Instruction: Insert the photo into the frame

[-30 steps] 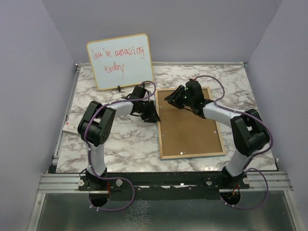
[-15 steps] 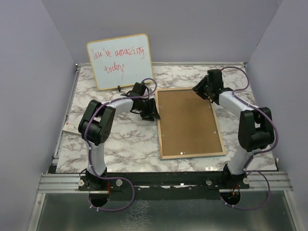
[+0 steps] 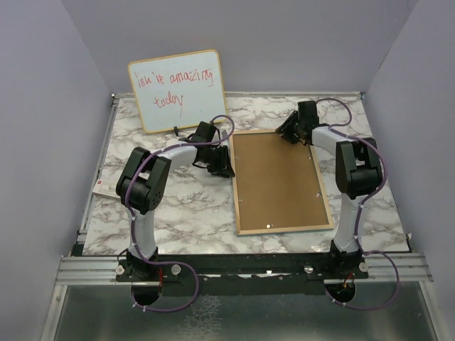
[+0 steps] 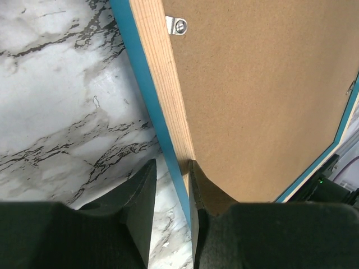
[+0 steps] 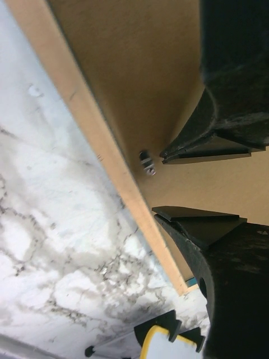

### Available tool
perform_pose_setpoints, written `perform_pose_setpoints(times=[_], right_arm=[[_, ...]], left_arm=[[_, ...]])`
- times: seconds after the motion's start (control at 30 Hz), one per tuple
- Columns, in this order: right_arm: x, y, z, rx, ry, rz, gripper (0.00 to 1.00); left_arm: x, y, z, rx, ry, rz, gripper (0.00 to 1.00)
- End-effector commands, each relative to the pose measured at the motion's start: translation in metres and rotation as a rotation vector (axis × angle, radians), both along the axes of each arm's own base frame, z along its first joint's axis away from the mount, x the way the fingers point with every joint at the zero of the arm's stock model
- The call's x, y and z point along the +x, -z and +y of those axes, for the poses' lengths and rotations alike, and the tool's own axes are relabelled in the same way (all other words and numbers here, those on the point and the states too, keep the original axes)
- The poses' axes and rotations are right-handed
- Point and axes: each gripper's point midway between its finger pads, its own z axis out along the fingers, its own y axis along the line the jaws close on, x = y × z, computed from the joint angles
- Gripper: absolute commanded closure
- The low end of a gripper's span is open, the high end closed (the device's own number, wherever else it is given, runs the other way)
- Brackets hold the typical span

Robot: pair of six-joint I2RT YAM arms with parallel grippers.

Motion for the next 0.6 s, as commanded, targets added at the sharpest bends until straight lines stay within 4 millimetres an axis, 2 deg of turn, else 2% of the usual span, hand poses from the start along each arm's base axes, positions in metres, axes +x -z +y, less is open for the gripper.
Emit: perform_pose_setpoints(times=[0.0,0.1,0.27,0.57], right_arm=[[0.021,0.008,-0.004,0.02,0.028,-0.005,0.55],[0.025,0.017,-0.003,0.032,0.031,0.012,0.55],[0.027,0.022,-0.003,0.037,0.037,0.018,0.55],[0.032,0.002,0.009,0.061,-0.06,-0.105,0.55]], left_arm=[[-0.024,0.056,0.046,0.244,0.018,0.061,0.72],[-0.021,0.053,0.05,0.267,0.023,0.042,0.72],[-0.022,0.058,0.052,0.281,0.038,0.054,0.72],[-0.017,0.059,0.053,0.302,0.029,0.051,0.72]])
